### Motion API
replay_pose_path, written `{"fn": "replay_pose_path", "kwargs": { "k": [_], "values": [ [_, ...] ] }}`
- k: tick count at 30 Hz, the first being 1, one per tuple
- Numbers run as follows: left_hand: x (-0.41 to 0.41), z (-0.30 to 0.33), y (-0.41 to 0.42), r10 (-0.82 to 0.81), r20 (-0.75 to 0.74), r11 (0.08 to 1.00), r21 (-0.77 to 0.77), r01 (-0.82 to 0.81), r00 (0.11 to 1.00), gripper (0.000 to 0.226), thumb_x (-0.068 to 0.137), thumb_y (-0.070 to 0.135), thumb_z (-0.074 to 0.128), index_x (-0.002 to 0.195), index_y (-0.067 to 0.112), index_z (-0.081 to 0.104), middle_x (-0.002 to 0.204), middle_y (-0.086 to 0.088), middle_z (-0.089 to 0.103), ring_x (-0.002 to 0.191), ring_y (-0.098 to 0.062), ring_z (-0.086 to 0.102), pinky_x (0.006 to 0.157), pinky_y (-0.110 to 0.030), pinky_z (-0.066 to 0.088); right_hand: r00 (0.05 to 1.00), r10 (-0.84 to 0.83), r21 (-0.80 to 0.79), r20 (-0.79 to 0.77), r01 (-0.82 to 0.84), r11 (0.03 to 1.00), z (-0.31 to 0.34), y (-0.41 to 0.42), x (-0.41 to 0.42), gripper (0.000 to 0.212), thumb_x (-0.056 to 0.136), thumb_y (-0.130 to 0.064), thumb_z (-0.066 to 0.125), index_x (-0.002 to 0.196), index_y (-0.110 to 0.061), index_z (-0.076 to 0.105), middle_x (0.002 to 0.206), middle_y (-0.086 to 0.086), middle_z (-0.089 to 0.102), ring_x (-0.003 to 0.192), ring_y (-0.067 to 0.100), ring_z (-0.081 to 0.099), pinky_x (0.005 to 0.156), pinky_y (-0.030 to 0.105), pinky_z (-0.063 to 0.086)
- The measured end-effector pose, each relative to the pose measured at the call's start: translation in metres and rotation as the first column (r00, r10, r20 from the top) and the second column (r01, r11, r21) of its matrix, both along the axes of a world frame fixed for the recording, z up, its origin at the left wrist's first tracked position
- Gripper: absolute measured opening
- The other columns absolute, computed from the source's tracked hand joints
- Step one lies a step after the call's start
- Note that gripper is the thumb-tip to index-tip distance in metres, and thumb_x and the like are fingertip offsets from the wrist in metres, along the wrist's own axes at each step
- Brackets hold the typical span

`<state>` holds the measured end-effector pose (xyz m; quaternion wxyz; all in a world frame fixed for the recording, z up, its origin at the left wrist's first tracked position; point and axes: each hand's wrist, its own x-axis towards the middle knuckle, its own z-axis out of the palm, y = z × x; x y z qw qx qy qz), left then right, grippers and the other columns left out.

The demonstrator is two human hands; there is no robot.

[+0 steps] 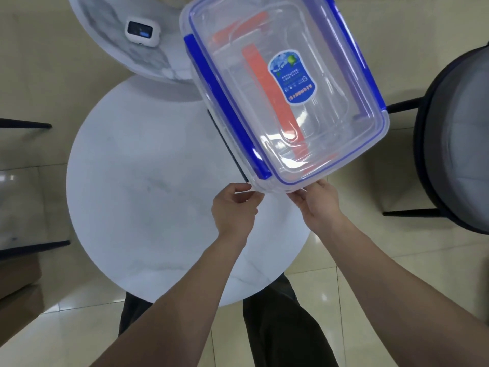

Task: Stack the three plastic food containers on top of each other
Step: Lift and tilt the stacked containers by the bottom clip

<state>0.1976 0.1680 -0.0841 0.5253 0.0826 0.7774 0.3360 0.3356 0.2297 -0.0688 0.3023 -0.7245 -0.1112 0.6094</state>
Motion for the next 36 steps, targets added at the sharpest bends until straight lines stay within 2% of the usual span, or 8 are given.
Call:
{"fn": "replay_pose_path", "kwargs": {
  "k": [4,8,11,15,19,22,30,36],
  "values": [
    [-0.004,-0.003,0.001,0.000,0.037,1.000,-0.003,0.000,0.999,0.026,0.072,0.025,0.086,0.093,0.015,0.073,0.080,0.002,0.077,0.064,-0.010,0.072,0.069,-0.036,0.064,0.999,-0.041,-0.031,-0.003,0.041,0.999,-0.001,-0.007,-0.003,0.025,0.094,-0.008,0.065,0.118,-0.002,0.064,0.106,0.014,0.077,0.099,0.031,0.075,0.094,0.042,0.058],
    [-0.011,-0.004,0.001,0.013,0.079,0.999,0.032,-0.016,0.997,0.024,0.076,0.020,0.083,0.098,0.015,0.073,0.087,-0.002,0.076,0.078,-0.018,0.074,0.059,-0.022,0.059,1.000,0.003,-0.038,-0.022,-0.004,0.999,0.004,-0.017,-0.007,0.024,0.092,-0.011,0.068,0.116,-0.009,0.067,0.112,0.012,0.075,0.102,0.027,0.073,0.096,0.041,0.057],
    [-0.021,-0.006,0.002,0.059,0.103,0.997,0.042,-0.064,0.993,0.022,0.080,0.019,0.079,0.100,0.014,0.071,0.089,-0.006,0.075,0.078,-0.022,0.074,0.061,-0.027,0.061,0.998,0.052,-0.061,-0.022,-0.053,0.997,0.007,-0.026,-0.019,0.028,0.093,-0.013,0.068,0.121,-0.012,0.064,0.117,0.010,0.073,0.105,0.027,0.072,0.097,0.042,0.056],
    [-0.032,-0.009,0.009,0.088,0.129,0.993,0.062,-0.096,0.988,0.016,0.085,0.021,0.076,0.099,0.016,0.071,0.089,-0.006,0.075,0.078,-0.022,0.075,0.063,-0.028,0.062,0.998,0.061,-0.146,-0.020,-0.063,0.987,0.008,-0.037,-0.035,0.016,0.095,-0.010,0.064,0.110,-0.016,0.064,0.116,0.013,0.069,0.104,0.030,0.069,0.092,0.040,0.058],
    [-0.048,-0.011,0.024,0.133,0.150,0.987,0.074,-0.146,0.980,0.021,0.084,0.022,0.076,0.102,0.012,0.072,0.089,-0.007,0.075,0.079,-0.024,0.075,0.067,-0.033,0.063,0.998,0.019,-0.239,-0.063,-0.034,0.970,0.006,-0.043,-0.057,0.020,0.097,-0.010,0.060,0.116,-0.007,0.061,0.112,0.016,0.069,0.095,0.030,0.070,0.076,0.034,0.059],
    [-0.057,-0.010,0.039,0.154,0.167,0.981,0.096,-0.171,0.974,0.025,0.082,0.024,0.077,0.103,0.010,0.072,0.088,-0.008,0.076,0.079,-0.025,0.075,0.070,-0.037,0.064,0.990,-0.017,-0.259,-0.139,-0.020,0.966,0.008,-0.044,-0.069,0.018,0.098,-0.015,0.060,0.113,-0.005,0.061,0.108,0.016,0.069,0.090,0.030,0.069,0.076,0.034,0.057],
    [-0.075,-0.017,0.074,0.096,0.101,0.981,0.160,-0.111,0.990,0.031,0.080,0.032,0.079,0.107,0.023,0.068,0.090,0.001,0.074,0.067,-0.014,0.073,0.075,-0.044,0.063,0.960,-0.173,-0.324,-0.218,0.096,0.941,0.001,-0.032,-0.090,0.036,0.100,-0.031,0.056,0.123,-0.003,0.054,0.113,0.016,0.068,0.093,0.027,0.070,0.071,0.036,0.056],
    [-0.080,-0.019,0.085,0.033,0.149,0.988,0.145,-0.055,0.988,0.046,0.082,0.027,0.078,0.124,0.019,0.064,0.091,0.001,0.074,0.075,-0.016,0.074,0.077,-0.040,0.063,0.969,-0.117,-0.307,-0.217,0.046,0.950,-0.003,-0.029,-0.086,0.031,0.100,-0.030,0.055,0.118,-0.005,0.054,0.111,0.015,0.068,0.095,0.027,0.069,0.075,0.037,0.054]
  ]
}}
